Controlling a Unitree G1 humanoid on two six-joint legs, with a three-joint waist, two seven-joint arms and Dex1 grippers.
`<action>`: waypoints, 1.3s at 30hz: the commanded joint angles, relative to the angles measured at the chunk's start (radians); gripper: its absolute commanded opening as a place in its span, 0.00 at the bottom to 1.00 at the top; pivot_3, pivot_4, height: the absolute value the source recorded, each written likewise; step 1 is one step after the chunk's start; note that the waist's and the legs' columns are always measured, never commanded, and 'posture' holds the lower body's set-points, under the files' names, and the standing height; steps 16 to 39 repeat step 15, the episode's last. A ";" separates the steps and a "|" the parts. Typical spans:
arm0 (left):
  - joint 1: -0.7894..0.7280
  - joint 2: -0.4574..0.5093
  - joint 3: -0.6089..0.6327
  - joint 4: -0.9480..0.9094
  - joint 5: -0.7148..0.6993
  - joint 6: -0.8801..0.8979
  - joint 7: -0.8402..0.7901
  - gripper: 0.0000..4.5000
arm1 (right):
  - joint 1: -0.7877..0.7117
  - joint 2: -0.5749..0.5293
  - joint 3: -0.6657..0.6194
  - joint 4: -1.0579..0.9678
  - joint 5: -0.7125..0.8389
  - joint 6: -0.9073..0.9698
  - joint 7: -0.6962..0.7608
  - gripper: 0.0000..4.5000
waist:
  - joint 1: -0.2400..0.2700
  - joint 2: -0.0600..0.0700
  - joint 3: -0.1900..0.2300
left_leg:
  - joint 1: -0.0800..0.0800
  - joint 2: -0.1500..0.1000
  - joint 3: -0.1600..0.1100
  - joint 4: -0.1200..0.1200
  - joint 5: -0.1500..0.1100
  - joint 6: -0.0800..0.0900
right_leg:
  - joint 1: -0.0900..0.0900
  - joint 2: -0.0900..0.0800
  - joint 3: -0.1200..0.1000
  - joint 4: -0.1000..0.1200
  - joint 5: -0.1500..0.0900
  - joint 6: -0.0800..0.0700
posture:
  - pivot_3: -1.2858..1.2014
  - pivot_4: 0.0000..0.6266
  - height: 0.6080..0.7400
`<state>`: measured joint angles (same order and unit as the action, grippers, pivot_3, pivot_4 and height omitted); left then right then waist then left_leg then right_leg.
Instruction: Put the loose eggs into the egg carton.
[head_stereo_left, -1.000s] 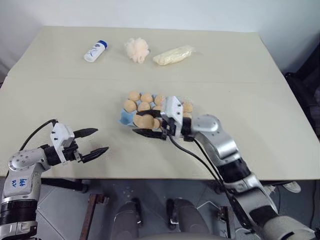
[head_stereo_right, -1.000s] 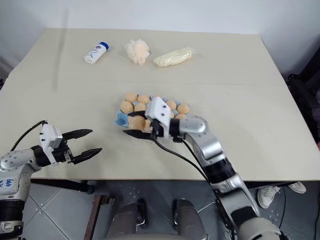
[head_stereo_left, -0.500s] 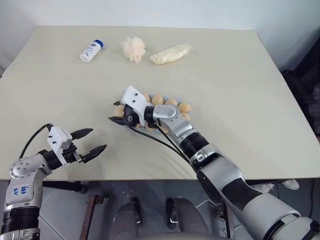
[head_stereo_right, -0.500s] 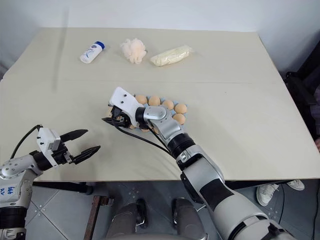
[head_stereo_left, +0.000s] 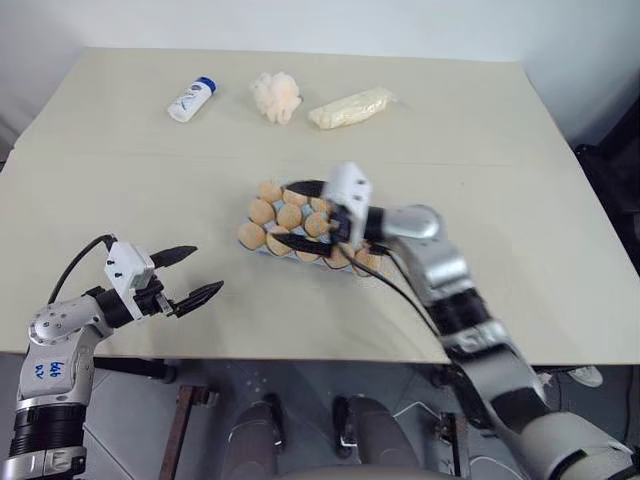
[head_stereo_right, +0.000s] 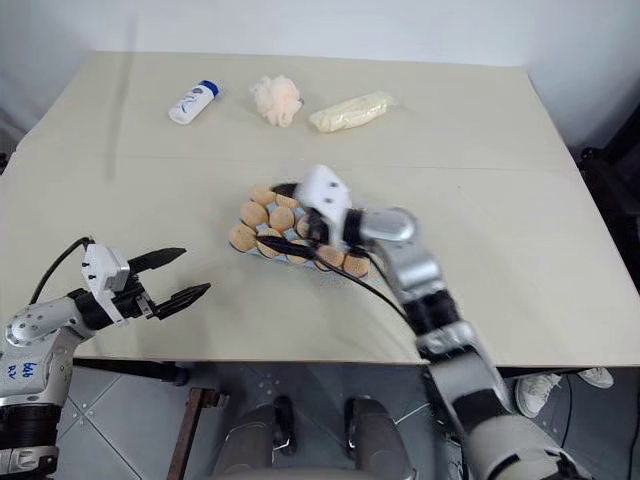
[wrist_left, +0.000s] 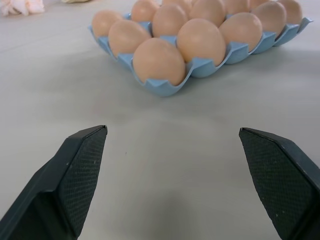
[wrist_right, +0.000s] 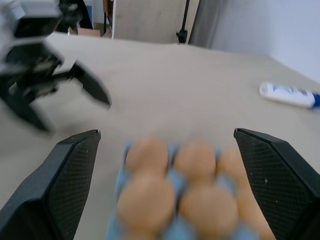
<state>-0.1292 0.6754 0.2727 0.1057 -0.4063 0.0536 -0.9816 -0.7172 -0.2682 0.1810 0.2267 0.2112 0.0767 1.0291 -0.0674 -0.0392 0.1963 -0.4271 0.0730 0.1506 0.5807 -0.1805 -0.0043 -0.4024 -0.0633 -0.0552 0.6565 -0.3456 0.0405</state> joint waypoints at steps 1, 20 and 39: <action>-0.025 0.022 0.002 -0.001 0.012 -0.030 -0.011 1.00 | 0.134 -0.122 -0.076 -0.198 0.100 0.036 0.083 1.00 | 0.002 0.000 0.000 | 0.000 0.000 0.000 0.000 0.000 0.000 | 0.000 0.000 0.000 0.000 0.000 0.000 | 0.52 0.24 1.00; -0.008 0.065 0.003 0.046 0.067 -0.105 -0.021 1.00 | 0.383 -0.357 -0.251 -0.160 0.160 -0.067 0.165 1.00 | -0.011 0.000 0.000 | 0.005 0.001 0.000 0.004 0.001 -0.001 | 0.005 0.001 0.000 -0.001 -0.002 -0.003 | 0.52 0.24 1.00; -0.008 0.065 0.003 0.046 0.067 -0.105 -0.021 1.00 | 0.383 -0.357 -0.251 -0.160 0.160 -0.067 0.165 1.00 | -0.011 0.000 0.000 | 0.005 0.001 0.000 0.004 0.001 -0.001 | 0.005 0.001 0.000 -0.001 -0.002 -0.003 | 0.52 0.24 1.00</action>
